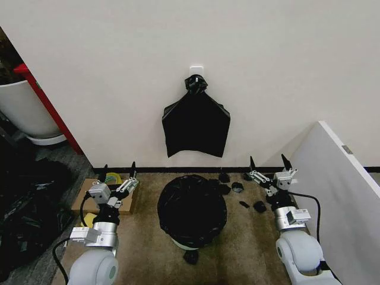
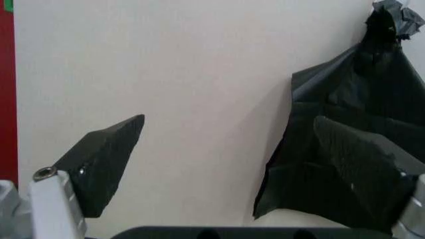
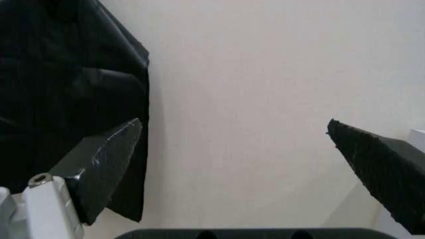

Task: Place the garbage bag over the trash bin.

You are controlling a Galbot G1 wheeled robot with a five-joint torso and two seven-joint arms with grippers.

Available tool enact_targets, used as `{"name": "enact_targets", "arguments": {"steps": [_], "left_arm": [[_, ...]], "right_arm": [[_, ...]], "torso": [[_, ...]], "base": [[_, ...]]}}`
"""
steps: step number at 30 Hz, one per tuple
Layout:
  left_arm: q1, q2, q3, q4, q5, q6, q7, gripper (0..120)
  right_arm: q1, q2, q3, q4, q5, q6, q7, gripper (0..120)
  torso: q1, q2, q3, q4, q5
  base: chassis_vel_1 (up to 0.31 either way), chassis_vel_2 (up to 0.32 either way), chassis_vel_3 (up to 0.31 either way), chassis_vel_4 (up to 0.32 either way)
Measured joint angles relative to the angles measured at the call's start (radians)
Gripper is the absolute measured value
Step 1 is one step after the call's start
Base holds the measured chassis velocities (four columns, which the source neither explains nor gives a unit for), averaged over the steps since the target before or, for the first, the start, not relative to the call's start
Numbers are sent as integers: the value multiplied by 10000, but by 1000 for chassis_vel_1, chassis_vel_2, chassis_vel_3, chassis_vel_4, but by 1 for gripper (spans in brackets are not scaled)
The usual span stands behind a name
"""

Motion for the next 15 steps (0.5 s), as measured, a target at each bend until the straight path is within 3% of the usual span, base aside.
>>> {"name": "enact_targets", "arguments": {"steps": [15], "left_arm": [[-31, 91, 33, -61, 14, -24, -15, 100]], "right_arm": [[-56, -32, 177, 23, 136, 24, -49, 100]], "torso": [[0, 0, 0, 0, 0]], "base": [[0, 0, 0, 0]]}}
